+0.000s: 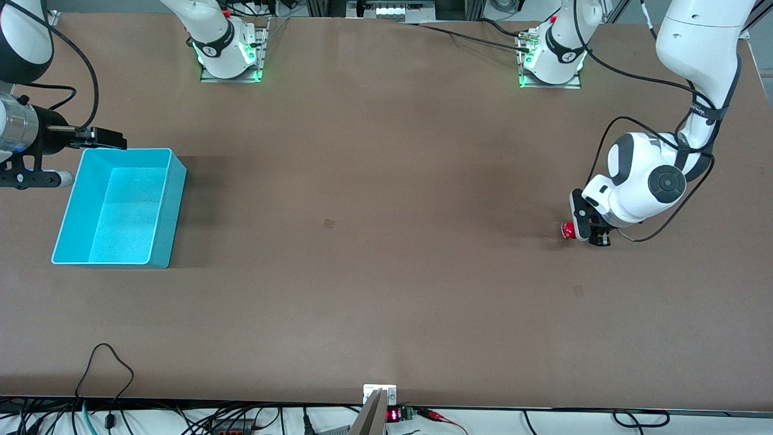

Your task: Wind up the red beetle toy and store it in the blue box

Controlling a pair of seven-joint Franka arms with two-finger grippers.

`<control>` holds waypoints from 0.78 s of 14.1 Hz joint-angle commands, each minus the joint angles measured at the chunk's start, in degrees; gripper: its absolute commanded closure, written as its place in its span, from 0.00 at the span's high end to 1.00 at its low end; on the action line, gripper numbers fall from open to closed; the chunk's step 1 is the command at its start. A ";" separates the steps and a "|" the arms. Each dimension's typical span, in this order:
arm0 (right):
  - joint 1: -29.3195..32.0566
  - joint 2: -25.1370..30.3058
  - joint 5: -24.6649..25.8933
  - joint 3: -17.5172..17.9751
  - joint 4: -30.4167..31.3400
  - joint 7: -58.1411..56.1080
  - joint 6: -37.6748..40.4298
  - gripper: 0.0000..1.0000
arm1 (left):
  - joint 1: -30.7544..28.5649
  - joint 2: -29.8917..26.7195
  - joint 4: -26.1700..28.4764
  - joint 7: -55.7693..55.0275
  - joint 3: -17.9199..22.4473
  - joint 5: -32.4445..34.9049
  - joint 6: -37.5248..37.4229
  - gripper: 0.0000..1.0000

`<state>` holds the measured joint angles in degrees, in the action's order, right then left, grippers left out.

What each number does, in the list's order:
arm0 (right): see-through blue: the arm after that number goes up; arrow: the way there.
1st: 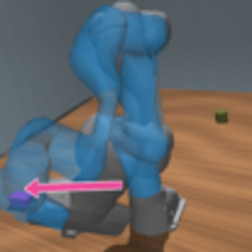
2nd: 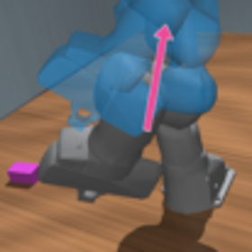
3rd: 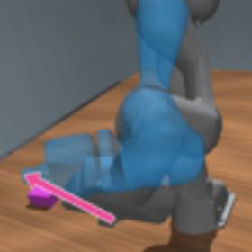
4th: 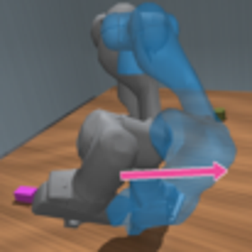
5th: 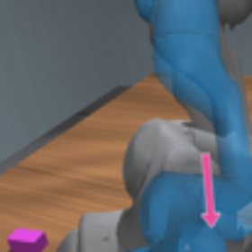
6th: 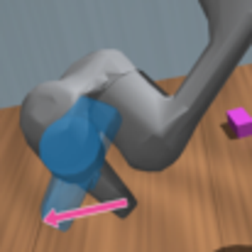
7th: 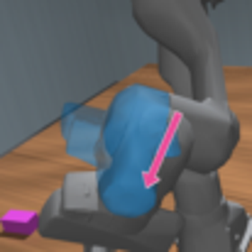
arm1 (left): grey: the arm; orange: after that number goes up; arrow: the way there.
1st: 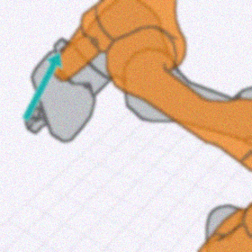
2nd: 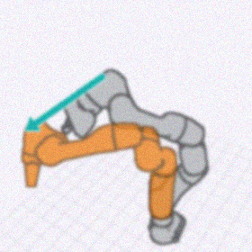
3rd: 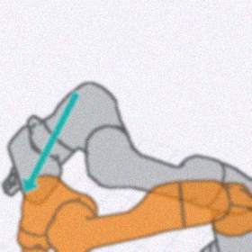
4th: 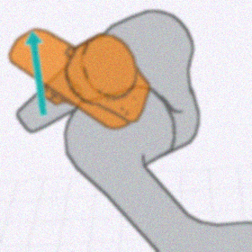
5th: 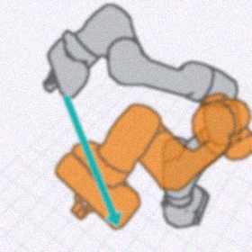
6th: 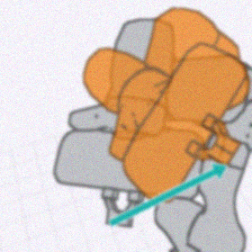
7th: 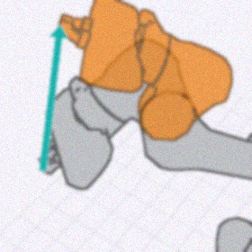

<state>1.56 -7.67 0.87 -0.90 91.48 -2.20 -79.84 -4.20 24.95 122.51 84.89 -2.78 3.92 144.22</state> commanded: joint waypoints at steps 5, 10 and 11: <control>0.29 -0.16 -0.08 0.11 -0.52 -0.70 0.12 1.00 | -0.02 0.72 -0.61 1.95 0.05 0.92 0.27 0.02; 0.29 -0.16 -0.60 0.11 -0.52 0.79 0.21 1.00 | -3.08 1.60 -1.05 1.69 0.32 0.74 0.27 0.02; 0.03 -0.16 -0.52 0.11 -0.52 0.88 0.30 1.00 | -4.40 2.38 -1.57 2.38 0.41 0.74 0.18 0.02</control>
<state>1.60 -7.85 0.79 -0.93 91.48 -2.16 -79.92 -5.98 25.05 122.40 85.92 -2.39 3.92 144.22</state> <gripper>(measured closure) 0.000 0.581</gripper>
